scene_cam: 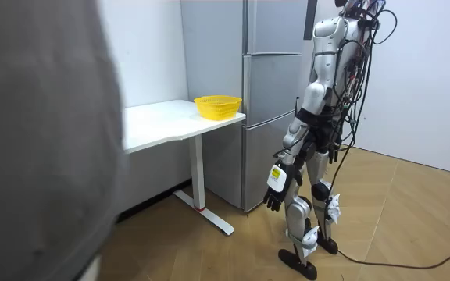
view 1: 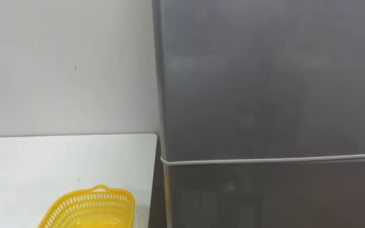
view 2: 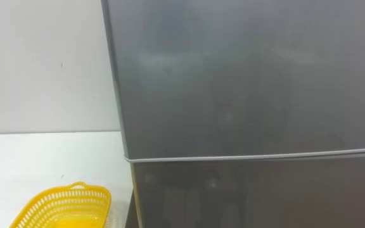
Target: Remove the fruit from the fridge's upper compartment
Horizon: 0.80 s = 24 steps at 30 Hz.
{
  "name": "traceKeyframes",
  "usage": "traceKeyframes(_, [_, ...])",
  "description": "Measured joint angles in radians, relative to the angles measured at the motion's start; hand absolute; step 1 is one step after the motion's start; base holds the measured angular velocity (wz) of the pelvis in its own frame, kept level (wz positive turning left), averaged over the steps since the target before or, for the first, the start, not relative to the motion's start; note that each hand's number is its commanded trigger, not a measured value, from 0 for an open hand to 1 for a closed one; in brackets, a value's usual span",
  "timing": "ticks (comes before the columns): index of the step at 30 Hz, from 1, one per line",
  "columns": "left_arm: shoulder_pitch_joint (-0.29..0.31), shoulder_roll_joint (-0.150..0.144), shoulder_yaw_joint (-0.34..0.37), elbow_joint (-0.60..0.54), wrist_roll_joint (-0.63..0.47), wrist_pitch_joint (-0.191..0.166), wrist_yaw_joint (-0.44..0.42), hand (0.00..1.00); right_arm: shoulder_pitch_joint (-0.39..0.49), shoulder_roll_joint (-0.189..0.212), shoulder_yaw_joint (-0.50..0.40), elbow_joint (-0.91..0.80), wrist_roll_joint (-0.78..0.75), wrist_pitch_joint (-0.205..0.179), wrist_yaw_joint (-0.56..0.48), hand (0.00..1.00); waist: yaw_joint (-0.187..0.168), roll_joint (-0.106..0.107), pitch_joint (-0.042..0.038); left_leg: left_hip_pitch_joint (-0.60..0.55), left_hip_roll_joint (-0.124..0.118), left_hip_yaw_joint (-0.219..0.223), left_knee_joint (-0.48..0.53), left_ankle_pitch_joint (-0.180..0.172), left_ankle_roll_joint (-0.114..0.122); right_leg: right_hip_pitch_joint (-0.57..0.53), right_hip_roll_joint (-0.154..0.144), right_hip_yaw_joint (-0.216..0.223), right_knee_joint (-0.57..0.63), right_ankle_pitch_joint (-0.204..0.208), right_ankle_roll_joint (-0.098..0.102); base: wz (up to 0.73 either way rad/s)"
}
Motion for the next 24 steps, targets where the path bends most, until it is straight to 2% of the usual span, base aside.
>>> traceKeyframes(15, [0.0, 0.0, 0.0, 0.0, 0.0, -0.006, 0.001, 0.0, 0.007, -0.002, 0.0, 0.002, -0.002, 0.001, -0.003, 0.0, 0.003, 0.0, 0.0007, 0.007, 0.001, 0.007, -0.008, 0.0, 0.0, 0.001, 0.001, 0.0, 0.001, 0.0, 0.0, 0.0])
traceKeyframes(24, [-0.002, 0.0, 0.005, 0.017, -0.01, -0.007, 0.039, 0.0, 0.015, -0.002, -0.001, 0.004, 0.039, 0.002, -0.006, 0.0, -0.001, -0.001, 0.0009, 0.008, 0.002, 0.008, -0.012, 0.0, 0.0, 0.002, 0.001, 0.0, 0.002, 0.0, 0.0, 0.0])
